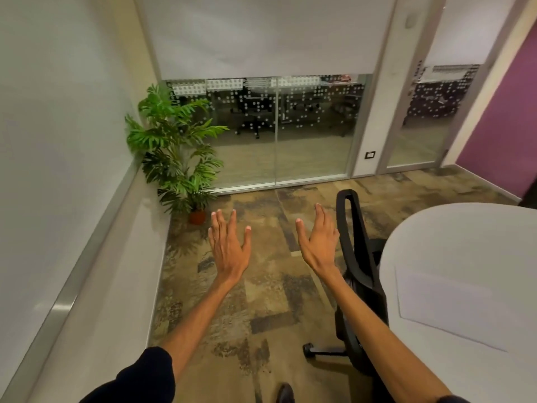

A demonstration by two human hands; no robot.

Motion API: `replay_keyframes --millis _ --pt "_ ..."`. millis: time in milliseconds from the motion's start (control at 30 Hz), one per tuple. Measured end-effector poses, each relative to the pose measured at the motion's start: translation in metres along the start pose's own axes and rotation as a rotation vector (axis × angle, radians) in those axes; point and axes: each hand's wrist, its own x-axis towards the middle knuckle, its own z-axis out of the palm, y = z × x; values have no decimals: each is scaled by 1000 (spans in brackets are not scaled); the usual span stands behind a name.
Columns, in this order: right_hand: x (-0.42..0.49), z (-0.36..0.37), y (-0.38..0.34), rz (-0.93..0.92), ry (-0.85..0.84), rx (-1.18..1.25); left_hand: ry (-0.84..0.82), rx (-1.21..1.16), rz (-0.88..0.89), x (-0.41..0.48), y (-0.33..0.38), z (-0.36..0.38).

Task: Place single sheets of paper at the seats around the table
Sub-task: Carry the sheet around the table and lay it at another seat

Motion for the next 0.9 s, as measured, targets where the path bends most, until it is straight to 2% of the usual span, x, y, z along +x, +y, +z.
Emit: replay_keyframes --millis 367,667,900 --pt "174 96 22 -28 -59 135 18 -67 -20 158 -12 89" --pt "296 145 58 -31 -70 99 9 -86 -61 265 -1 167" --pt "383 179 111 35 -17 40 -60 -145 7 349 15 255"
